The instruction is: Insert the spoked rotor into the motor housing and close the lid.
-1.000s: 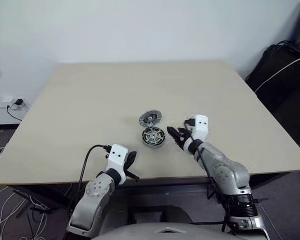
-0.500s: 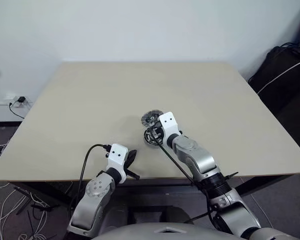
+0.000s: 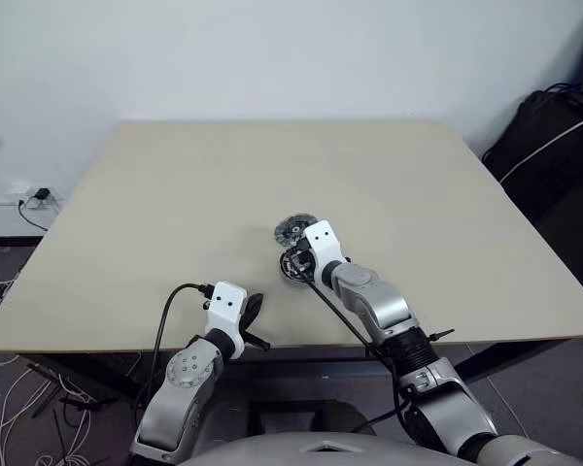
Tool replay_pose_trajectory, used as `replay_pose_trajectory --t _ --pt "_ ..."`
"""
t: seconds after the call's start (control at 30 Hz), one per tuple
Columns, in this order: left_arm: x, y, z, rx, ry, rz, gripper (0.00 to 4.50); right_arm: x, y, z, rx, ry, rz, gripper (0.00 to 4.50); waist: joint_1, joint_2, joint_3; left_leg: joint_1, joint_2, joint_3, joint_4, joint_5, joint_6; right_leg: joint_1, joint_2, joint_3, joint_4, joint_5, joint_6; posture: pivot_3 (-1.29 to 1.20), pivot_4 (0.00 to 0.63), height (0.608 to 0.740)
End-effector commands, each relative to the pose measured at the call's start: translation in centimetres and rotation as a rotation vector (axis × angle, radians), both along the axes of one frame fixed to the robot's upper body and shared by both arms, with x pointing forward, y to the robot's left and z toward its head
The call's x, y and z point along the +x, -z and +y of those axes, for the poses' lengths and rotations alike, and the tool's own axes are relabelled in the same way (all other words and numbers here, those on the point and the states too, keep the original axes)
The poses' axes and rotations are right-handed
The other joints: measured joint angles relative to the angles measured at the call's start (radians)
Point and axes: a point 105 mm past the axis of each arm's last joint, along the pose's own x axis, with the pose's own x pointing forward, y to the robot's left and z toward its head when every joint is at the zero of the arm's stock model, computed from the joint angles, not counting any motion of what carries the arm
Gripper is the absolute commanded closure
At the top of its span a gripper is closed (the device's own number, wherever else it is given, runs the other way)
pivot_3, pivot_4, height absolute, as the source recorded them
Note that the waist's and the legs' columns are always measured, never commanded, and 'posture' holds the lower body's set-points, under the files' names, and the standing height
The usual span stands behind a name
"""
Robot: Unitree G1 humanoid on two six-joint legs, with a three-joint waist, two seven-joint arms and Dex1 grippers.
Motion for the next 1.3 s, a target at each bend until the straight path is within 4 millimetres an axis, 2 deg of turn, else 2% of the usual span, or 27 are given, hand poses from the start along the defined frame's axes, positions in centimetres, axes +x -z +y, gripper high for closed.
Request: replay_pose_trajectory --t 0.03,0.13,0.27,0.43,0.53,0.73,1.1,1.3 --pt "0.5 -1.1 -0.5 -0.022 0.009 -0.05 4.5 0.7 -2.1 -0.1 0.048 0.001 -0.086 4.47 0.0 0.0 0.0 0.0 0.0 0.0 0.0 0.0 0.0 0.0 0.0 0.0 0.0 0.0 0.0 0.0 0.0 0.74" --pt "0.5 -1.1 -0.6 -0.024 0.014 -0.051 4.5 0.8 -4.0 0.1 0.064 -0.036 -0.157 4.47 -0.002 0.0 0.0 -0.001 0.0 0.0 0.0 0.0 0.0 -0.001 0.0 0.0 0.0 0.0 0.0 0.0 0.0 0.74" --pt "0.6 -1.1 -0.7 -0.026 0.017 -0.051 4.5 -0.1 -5.6 0.1 -0.021 -0.215 -0.204 4.47 0.0 0.0 0.0 -0.001 0.0 0.0 0.0 0.0 0.0 -0.001 0.0 0.0 0.0 0.0 0.0 0.0 0.0 0.74" --pt "0.7 -1.1 -0.9 -0.033 0.02 -0.051 4.5 -1.0 -5.6 -0.8 -0.15 -0.384 -0.162 4.47 -0.001 0.0 0.0 0.0 -0.001 0.0 0.0 0.0 0.0 -0.001 0.0 0.0 0.0 0.0 0.0 0.0 0.0 0.74" --pt "0.9 -1.0 -1.1 -0.039 0.022 -0.053 4.5 -0.9 -5.3 -1.8 -0.258 -0.451 -0.136 3.88 0.0 0.0 0.0 0.0 0.0 0.0 0.0 0.0 0.0 -0.001 0.0 0.0 0.0 0.0 0.0 0.0 0.0 0.74" --pt "0.9 -1.0 -1.2 -0.046 0.017 -0.054 4.5 -1.6 -4.8 -2.1 -0.378 -0.615 -0.097 1.99 0.003 0.0 0.0 0.0 -0.001 0.0 0.0 0.0 0.0 -0.001 -0.001 0.0 0.0 0.0 -0.001 0.0 0.0 0.74" --pt "1.0 -1.0 -1.1 -0.049 0.003 -0.06 4.5 -2.7 -3.2 -1.8 -0.544 -0.869 -0.026 1.99 0.007 0.0 0.0 0.0 -0.001 0.0 0.001 0.0 0.0 -0.001 -0.002 -0.001 0.0 0.0 -0.001 0.0 0.0 0.74" --pt "1.0 -1.0 -0.9 -0.05 -0.01 -0.064 4.5 -2.5 -2.5 -2.0 -0.593 -0.913 0.0 1.99 0.009 0.0 0.0 0.0 -0.001 0.0 0.001 0.0 0.0 -0.001 -0.002 -0.001 0.0 0.0 -0.001 0.0 0.0 0.74"
